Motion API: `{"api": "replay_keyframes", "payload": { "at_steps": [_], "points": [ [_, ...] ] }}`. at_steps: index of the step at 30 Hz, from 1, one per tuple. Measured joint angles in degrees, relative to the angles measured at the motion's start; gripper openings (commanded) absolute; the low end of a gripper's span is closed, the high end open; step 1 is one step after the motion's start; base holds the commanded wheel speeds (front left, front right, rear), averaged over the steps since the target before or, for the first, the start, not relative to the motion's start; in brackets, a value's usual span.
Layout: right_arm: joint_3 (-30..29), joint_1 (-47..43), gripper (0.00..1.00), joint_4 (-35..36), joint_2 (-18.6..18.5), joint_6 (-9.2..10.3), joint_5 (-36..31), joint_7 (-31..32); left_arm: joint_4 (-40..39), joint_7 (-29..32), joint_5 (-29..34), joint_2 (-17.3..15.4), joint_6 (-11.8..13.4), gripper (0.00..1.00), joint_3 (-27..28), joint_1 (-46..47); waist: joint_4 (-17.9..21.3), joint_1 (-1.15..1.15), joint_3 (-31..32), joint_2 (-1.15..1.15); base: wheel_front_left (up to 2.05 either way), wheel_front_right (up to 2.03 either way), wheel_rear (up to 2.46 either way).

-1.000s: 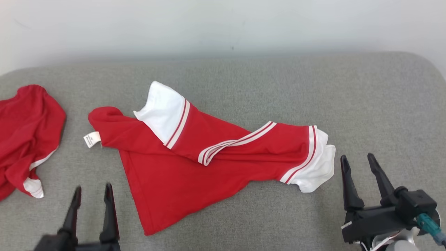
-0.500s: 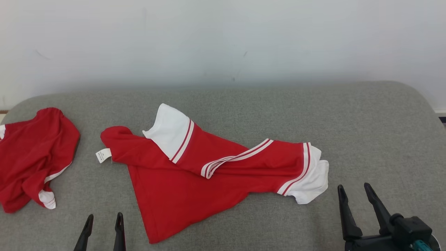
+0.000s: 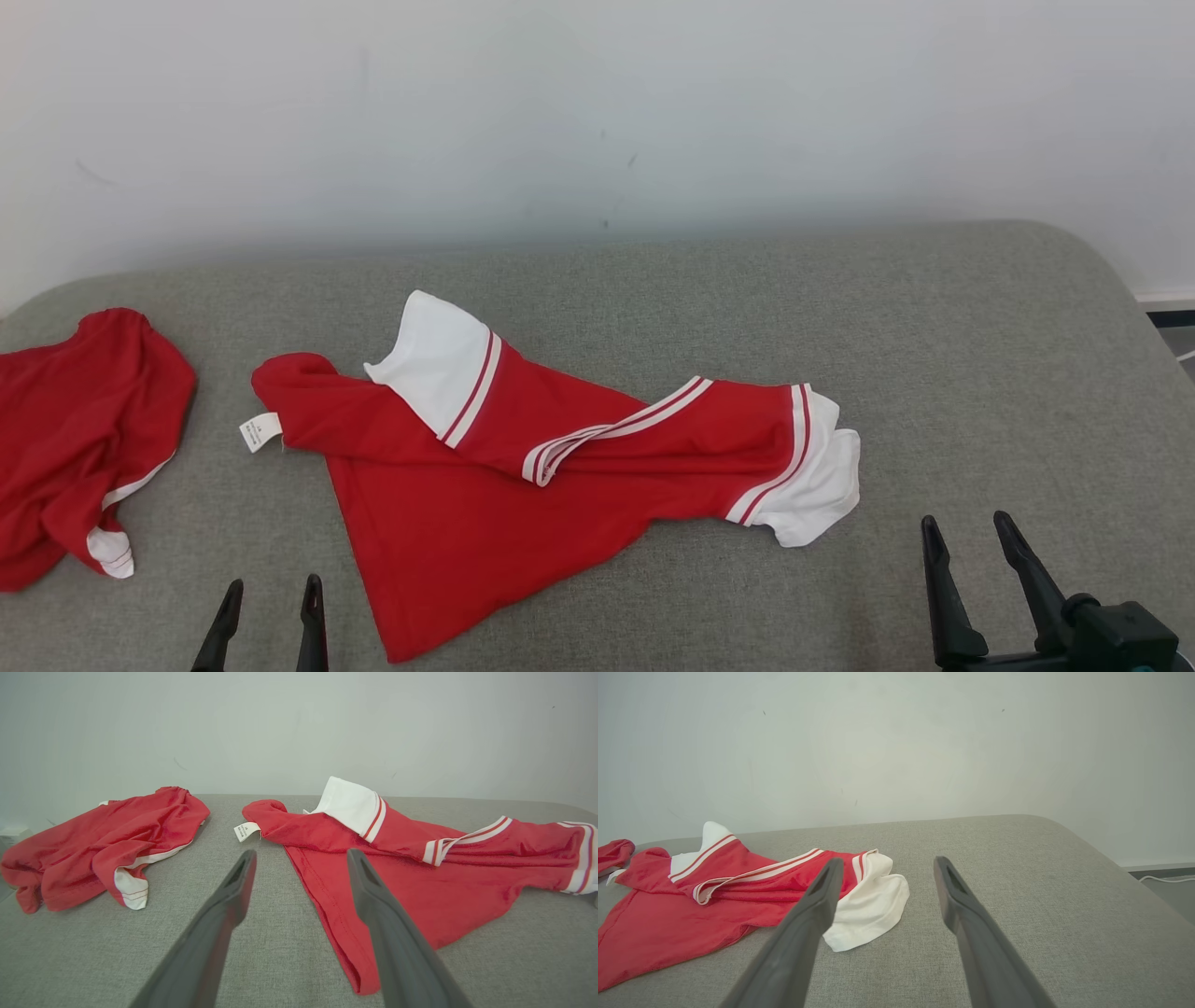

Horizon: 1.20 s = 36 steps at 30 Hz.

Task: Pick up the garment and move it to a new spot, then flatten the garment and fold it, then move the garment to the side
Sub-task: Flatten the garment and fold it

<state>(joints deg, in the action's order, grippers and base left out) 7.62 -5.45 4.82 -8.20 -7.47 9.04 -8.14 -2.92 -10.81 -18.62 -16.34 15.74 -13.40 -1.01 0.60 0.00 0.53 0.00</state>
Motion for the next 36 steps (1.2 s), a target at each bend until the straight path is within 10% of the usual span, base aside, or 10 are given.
{"api": "replay_keyframes", "payload": {
  "at_steps": [10,26,27,29,30,36],
  "points": [
    [0.00,-0.04,1.00,0.35,0.42,0.00,-0.10,0.41,0.27,1.51,-0.16,0.09,0.21,1.00,-1.01,1.12,-0.24,0.00,-0.54,0.00,0.00,0.00,0.00],
    [2.49,3.21,1.00,-0.13,-0.87,0.00,0.74,0.03,14.47,15.13,-7.87,4.04,-6.34,1.00,-6.58,8.43,0.71,0.01,-6.76,0.00,0.00,0.00,0.00],
    [2.43,3.37,1.00,-0.30,-0.99,0.00,0.91,-0.01,14.81,15.10,-8.00,4.10,-6.57,0.95,-6.60,8.78,0.81,0.01,-7.13,0.00,0.00,0.00,0.00],
    [2.14,3.65,1.00,-0.62,-1.24,0.00,1.03,-0.23,15.35,15.01,-8.08,4.15,-6.84,0.16,-6.66,9.45,1.00,0.01,-7.75,0.00,0.00,0.00,0.00],
    [1.94,3.76,1.00,-0.86,-1.40,0.00,1.12,-0.31,15.46,14.68,-8.09,4.16,-7.06,0.00,-6.66,9.60,1.07,0.01,-8.02,0.00,0.00,0.00,0.00],
    [0.42,5.09,1.00,-2.37,-2.35,0.00,2.07,-0.46,15.53,14.07,-8.09,4.14,-7.05,0.00,-6.65,9.98,1.12,0.01,-8.89,0.00,0.00,0.00,0.00]
  ]
}}
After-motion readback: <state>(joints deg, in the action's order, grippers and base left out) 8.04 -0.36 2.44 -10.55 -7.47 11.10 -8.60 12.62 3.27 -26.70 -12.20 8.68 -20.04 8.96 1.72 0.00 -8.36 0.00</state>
